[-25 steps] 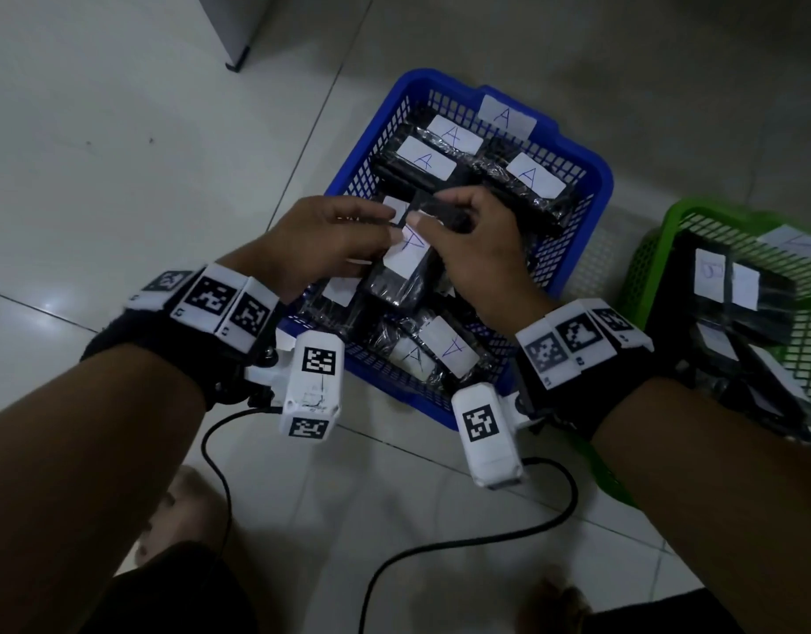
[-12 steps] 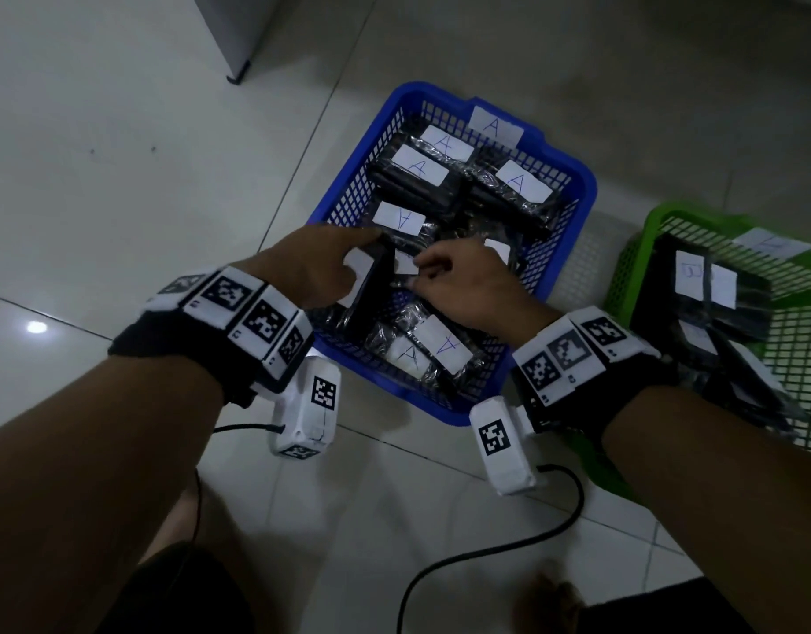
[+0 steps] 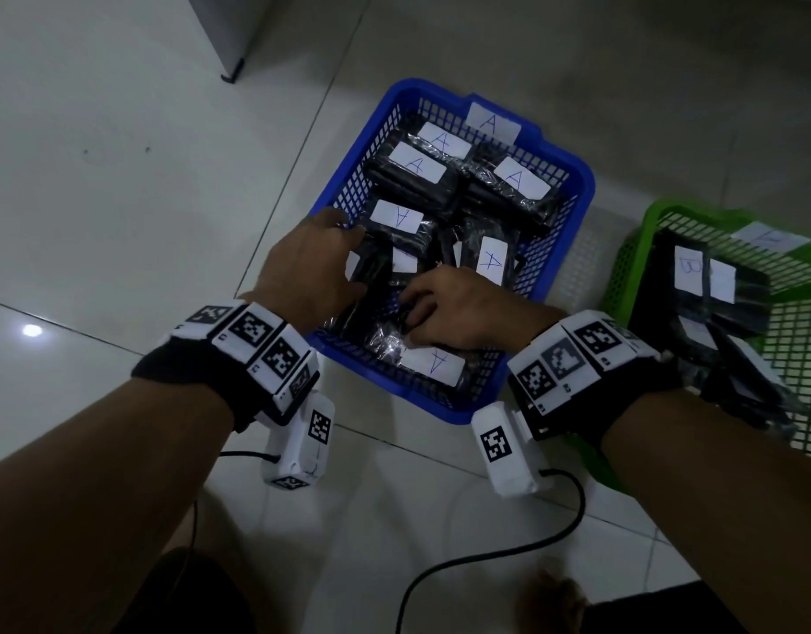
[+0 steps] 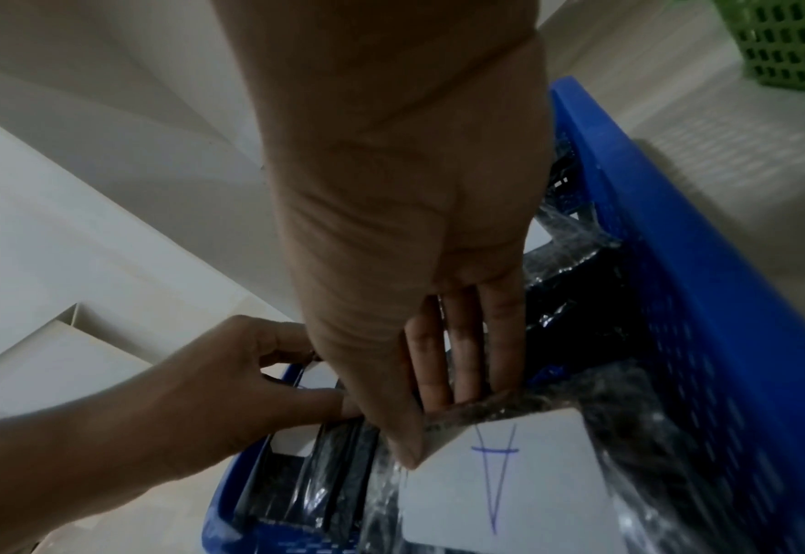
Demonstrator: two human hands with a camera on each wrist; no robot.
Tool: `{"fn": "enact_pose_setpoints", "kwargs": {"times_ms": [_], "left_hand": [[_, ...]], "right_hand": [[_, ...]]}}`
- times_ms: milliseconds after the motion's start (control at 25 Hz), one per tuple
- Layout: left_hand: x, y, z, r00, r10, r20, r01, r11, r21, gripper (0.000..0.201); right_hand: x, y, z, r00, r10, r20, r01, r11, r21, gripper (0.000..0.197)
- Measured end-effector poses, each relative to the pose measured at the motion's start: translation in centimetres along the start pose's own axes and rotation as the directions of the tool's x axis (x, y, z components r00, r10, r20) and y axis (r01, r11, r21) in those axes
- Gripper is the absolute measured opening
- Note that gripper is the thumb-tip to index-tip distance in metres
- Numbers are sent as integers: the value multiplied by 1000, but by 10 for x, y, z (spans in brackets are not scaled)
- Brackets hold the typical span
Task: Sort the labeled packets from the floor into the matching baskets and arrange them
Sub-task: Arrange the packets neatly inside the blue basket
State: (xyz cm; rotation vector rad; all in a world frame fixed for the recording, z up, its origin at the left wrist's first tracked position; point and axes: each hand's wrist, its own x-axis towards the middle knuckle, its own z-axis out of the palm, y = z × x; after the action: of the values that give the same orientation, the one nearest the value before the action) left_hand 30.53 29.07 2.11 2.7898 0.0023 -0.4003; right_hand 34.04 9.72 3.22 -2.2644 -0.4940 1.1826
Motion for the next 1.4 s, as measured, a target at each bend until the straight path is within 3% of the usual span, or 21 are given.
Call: {"fn": "enact_pose_setpoints", "kwargs": {"times_ms": [40,120,200,280,360,440,560,680,960,1120,1240,1320,1400], "left_hand": [[0,-2,0,998,44,-46,-45,999,-13,47],[0,-6,2,984,142,-111,-143,990,2,37],[0,-9,5,969,224,-100,-223,975,20,38],[1,-10,8,970,225,-89,-227,974,-16,39],[1,-9,10,977,186,-102,-196,976,-93,40],[2,-11,11,978,170,-125,-187,972,-141,39],[6,-13,14,973,181,-144,-205,964,-172,32],[8,-14,16,975,160,-152,-189,962,-197,31],[10,-12,13,969,149,-199,-191,959,-210,27],[11,-13,12,972,140,-190,-182,957,-226,26],[12,-10,11,974,123,-191,-168,957,-238,23],[14,-7,9,974,52,-219,-111,956,-270,24],[17,-1,4,960,-44,-275,-47,947,-316,29]], "right_hand": [[3,0,-1,999,-3,-37,3,1000,-4,42],[11,0,-3,970,-6,-245,22,998,63,28],[23,-1,-7,867,11,-499,57,991,120,23],[35,-5,-10,810,-39,-585,55,998,9,24],[42,-8,-10,845,-145,-515,17,969,-246,20],[49,-8,-7,884,-223,-412,-18,862,-507,18],[58,-3,-4,882,-257,-396,-74,753,-654,29],[63,-1,-4,863,-279,-421,-99,724,-682,39],[62,-1,-7,821,-315,-476,-137,702,-699,39],[63,-2,-8,868,-274,-413,-111,705,-701,32],[62,-4,-10,856,-298,-422,-99,707,-700,26],[58,-5,-14,834,-308,-458,-86,746,-660,27],[53,-4,-19,797,-282,-534,-19,872,-489,33]]}}
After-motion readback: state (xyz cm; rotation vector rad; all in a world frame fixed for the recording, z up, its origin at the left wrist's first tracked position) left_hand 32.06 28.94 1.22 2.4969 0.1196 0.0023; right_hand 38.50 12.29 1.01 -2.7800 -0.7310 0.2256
